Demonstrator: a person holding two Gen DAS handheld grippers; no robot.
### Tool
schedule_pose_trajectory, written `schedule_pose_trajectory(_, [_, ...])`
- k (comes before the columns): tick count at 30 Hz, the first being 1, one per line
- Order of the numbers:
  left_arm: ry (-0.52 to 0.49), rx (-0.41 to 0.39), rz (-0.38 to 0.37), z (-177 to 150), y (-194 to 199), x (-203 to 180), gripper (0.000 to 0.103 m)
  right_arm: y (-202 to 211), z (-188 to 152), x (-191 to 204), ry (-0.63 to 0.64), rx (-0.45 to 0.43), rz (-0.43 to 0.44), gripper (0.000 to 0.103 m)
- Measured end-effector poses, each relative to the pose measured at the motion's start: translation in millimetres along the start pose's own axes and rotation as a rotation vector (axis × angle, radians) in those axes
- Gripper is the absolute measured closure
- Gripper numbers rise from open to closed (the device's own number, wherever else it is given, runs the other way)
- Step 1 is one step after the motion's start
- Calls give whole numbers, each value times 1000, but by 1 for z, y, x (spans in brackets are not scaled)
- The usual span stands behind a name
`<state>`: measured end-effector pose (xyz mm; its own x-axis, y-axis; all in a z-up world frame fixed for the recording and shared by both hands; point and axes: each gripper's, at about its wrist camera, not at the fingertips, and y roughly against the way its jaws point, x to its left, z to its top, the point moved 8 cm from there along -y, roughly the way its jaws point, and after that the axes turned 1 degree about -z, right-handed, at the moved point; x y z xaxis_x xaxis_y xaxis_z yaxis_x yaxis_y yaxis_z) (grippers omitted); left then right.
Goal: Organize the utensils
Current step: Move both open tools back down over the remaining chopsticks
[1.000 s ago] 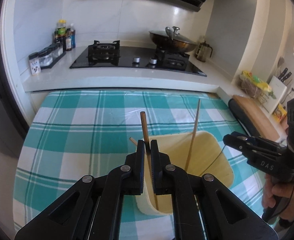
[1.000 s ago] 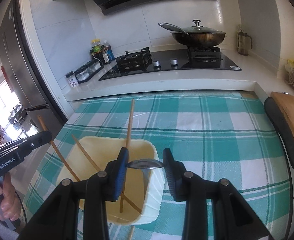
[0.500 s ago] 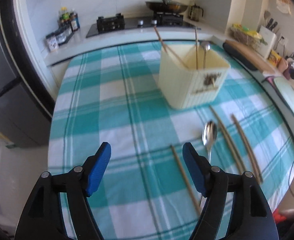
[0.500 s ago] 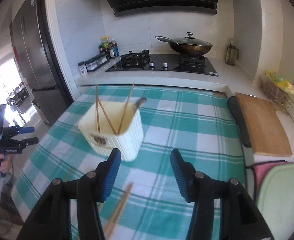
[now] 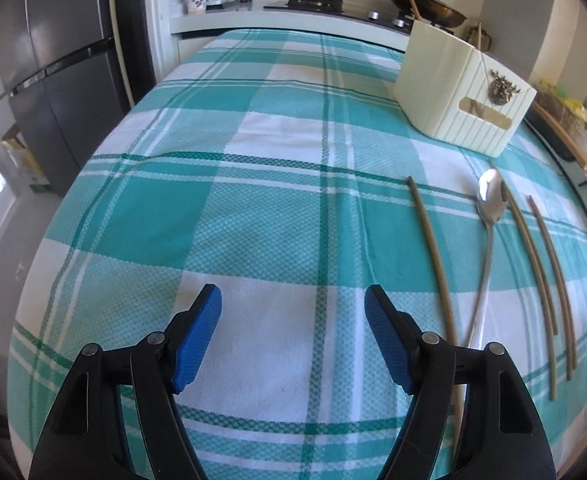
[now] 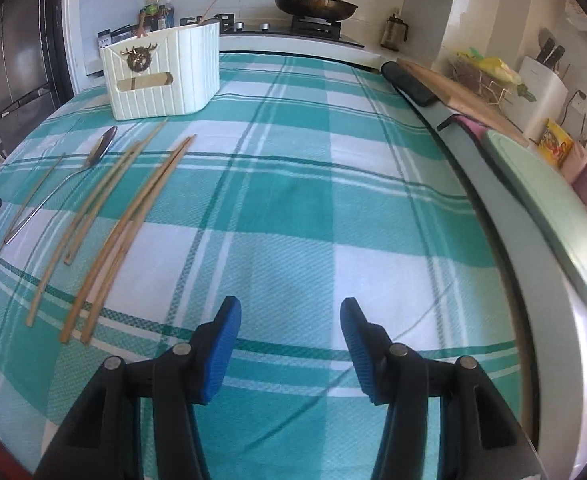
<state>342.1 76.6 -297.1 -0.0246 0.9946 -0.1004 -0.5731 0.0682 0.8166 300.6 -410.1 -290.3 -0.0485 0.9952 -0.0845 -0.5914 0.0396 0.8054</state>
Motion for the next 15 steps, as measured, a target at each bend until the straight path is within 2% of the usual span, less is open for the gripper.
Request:
schedule_pose_trajectory(3, [-12,-1,29,0,-7,5,26,-6,0,11,-2,-19,15,50])
schedule_pose_trajectory(6, [-28,-18,65,0,-11,5,20,-14,-2,18,-1,-3,18,50])
schedule_pose_trajectory(15, [-30,-15,76,1,-16,6,7,-20,0,18,-65,-32,33,50])
